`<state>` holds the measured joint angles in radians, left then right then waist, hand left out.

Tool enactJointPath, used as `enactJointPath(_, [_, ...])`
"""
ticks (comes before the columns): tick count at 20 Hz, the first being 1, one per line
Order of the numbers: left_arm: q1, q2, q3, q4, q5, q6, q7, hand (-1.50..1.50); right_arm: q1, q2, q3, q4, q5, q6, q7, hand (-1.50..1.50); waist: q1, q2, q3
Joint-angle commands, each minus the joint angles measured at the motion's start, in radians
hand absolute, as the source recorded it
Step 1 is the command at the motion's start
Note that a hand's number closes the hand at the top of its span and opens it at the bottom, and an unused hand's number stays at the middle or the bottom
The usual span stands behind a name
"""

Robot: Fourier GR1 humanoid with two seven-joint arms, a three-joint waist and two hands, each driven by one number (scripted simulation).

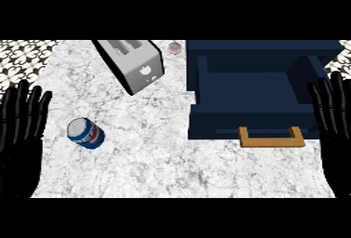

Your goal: Pick up the can, place it into the drawer and close the drawer

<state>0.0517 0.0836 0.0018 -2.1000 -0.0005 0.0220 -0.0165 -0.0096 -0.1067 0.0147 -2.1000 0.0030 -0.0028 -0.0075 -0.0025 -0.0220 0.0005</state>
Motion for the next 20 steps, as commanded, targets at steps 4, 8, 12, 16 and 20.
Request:
enactJointPath(4, [-0.052,0.061,0.031,0.081,0.115,-0.154,-0.101,-1.5,0.013,0.019,0.011,-0.021,0.054,-0.023,-0.02,-1.5,0.0,0.022,-0.001])
enactJointPath(8, [-0.008,0.12,0.047,0.155,0.128,-0.143,0.17,-1.5,0.073,0.014,-0.045,0.08,-0.002,-0.035,0.141,-1.5,-0.009,0.03,0.001])
enactJointPath(12, [-0.048,0.161,0.096,0.121,0.163,-0.143,0.282,-1.5,0.066,0.01,-0.058,0.073,0.007,-0.05,0.204,-1.5,0.002,0.022,0.0])
enactJointPath(16, [-0.064,0.187,0.152,0.063,0.224,-0.171,0.348,-1.5,0.207,0.017,-0.034,-0.055,0.002,-0.01,0.199,-1.5,-0.001,0.02,0.0])
enactJointPath(20, [0.007,0.139,0.155,0.052,0.232,-0.176,0.327,-1.5,0.233,0.023,-0.044,-0.083,0.008,-0.011,0.212,-1.5,0.0,0.02,-0.001])
